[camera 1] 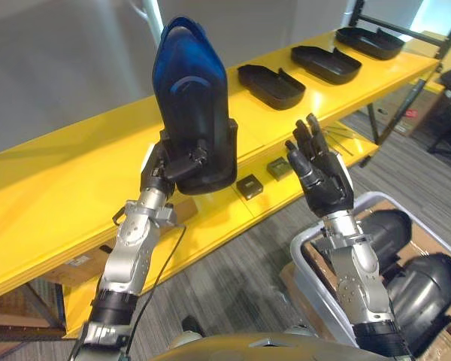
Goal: Walk over and take three plastic housings, then place them on the shelf
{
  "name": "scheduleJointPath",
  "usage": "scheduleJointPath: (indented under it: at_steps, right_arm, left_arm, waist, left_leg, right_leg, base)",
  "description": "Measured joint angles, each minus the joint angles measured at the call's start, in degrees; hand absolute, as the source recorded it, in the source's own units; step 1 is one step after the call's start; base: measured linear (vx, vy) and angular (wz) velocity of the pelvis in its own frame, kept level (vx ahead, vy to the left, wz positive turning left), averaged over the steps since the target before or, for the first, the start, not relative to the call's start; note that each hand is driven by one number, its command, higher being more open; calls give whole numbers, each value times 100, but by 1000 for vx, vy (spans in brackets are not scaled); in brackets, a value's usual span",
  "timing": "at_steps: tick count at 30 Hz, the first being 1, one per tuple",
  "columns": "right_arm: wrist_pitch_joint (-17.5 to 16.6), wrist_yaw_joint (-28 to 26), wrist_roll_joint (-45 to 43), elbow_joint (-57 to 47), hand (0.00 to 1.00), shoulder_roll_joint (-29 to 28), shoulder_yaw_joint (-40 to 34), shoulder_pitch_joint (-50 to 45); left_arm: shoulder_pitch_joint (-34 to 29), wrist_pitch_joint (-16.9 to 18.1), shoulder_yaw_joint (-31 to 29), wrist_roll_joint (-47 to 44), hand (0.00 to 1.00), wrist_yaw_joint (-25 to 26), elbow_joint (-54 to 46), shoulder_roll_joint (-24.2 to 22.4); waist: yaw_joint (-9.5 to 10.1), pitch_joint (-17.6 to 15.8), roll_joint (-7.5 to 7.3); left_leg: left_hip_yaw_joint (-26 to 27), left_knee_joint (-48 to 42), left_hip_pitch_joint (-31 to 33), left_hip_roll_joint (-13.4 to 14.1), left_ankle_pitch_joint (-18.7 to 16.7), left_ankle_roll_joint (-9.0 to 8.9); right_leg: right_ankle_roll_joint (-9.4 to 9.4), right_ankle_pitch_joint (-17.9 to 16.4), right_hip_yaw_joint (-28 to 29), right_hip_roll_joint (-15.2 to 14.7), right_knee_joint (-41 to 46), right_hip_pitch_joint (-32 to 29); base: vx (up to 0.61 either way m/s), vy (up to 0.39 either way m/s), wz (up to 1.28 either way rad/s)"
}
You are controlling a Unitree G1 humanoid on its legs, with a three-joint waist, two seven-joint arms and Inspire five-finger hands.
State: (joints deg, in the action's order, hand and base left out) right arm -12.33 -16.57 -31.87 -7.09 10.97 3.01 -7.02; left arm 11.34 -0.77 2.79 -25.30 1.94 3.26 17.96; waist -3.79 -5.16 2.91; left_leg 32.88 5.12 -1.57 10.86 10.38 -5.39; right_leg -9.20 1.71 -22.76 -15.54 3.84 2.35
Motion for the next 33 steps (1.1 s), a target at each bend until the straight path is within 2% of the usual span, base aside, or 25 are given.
scheduleJointPath:
  at_steps: [3, 7, 11, 14, 19, 23, 30, 33]
  right_arm:
    - [181, -65, 3, 4, 100, 55, 47, -304]
    - [200, -222, 2, 4, 100, 70, 165, -433]
    - [235, -402, 5, 3, 100, 76, 391, -473]
    - [413, -448, 13, 3, 100, 94, 653, -502]
    - [457, -416, 22, 2, 100, 89, 881, -575]
    - [546, -380, 139, -43, 100, 45, 961, -586]
    - [698, -288, 228, -338, 100, 29, 1340, -747]
    - [763, -146, 228, -439, 100, -24, 1472, -743]
  left_arm:
    - [373, -193, -72, -354, 0, 239, 622, 243]
    - [891, -346, -84, -629, 0, 309, 1401, 437]
    - [1462, -447, -80, -1003, 0, 399, 1991, 637]
    - [1925, -456, -66, -1115, 0, 494, 2380, 828]
    - [2149, -462, -8, -1429, 0, 781, 2515, 911]
    - [2327, -468, 61, -1725, 0, 1289, 2819, 911]
    - [2550, -714, 66, -1740, 0, 1691, 3129, 909]
    - [2877, -724, 78, -1739, 0, 1870, 3268, 887]
  waist:
    - [-143, 16, 25]
    - [-255, 18, 28]
    - [-308, 21, 32]
    - [-382, 23, 35]
    - [-445, 24, 39]
    - [-481, 22, 43]
    - [-578, -11, 70]
    - [-579, -201, 33]
  left_leg:
    - [102, -3, -19, 51, 15, -15]
    - [212, -18, -43, 85, 39, -17]
    - [309, -4, 9, 85, 51, 0]
    - [341, -3, 158, 83, 89, 46]
    - [351, -19, 334, 77, 132, 80]
    - [405, -22, 339, 75, 133, 82]
    - [444, -23, 502, 77, 155, 113]
    - [448, -25, 519, 74, 173, 135]
  right_leg:
    - [32, 39, 135, 54, 2, -89]
    - [57, 79, 244, 87, 4, -157]
    - [59, 114, 357, 89, -1, -284]
    - [102, 159, 413, 89, -13, -468]
    - [76, 245, 445, 89, -13, -656]
    - [72, 270, 510, 92, -5, -711]
    - [87, 280, 576, 97, -3, -906]
    - [102, 302, 593, 98, 4, -929]
  base:
    - [0, -12, -23]
    - [-19, -2, -15]
    - [-49, 18, -13]
    - [-53, 19, -4]
    - [-6, 4, -1]
    - [7, 25, -7]
    - [2, 6, -2]
    - [-7, 10, 0]
